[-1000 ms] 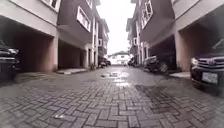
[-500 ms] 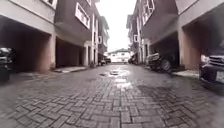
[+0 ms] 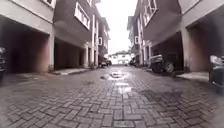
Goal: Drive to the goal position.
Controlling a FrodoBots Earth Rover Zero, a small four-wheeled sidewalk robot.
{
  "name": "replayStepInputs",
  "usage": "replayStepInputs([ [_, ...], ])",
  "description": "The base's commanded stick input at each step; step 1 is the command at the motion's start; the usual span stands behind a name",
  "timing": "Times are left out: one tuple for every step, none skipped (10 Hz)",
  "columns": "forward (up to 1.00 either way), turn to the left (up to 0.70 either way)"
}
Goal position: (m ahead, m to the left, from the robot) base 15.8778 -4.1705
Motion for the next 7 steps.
replayStepInputs([
  [0.7, 0.0],
  [0.7, 0.0],
  [0.7, 0.0],
  [0.7, 0.0],
  [0.7, 0.0],
  [0.7, -0.03],
  [0.7, -0.22],
])
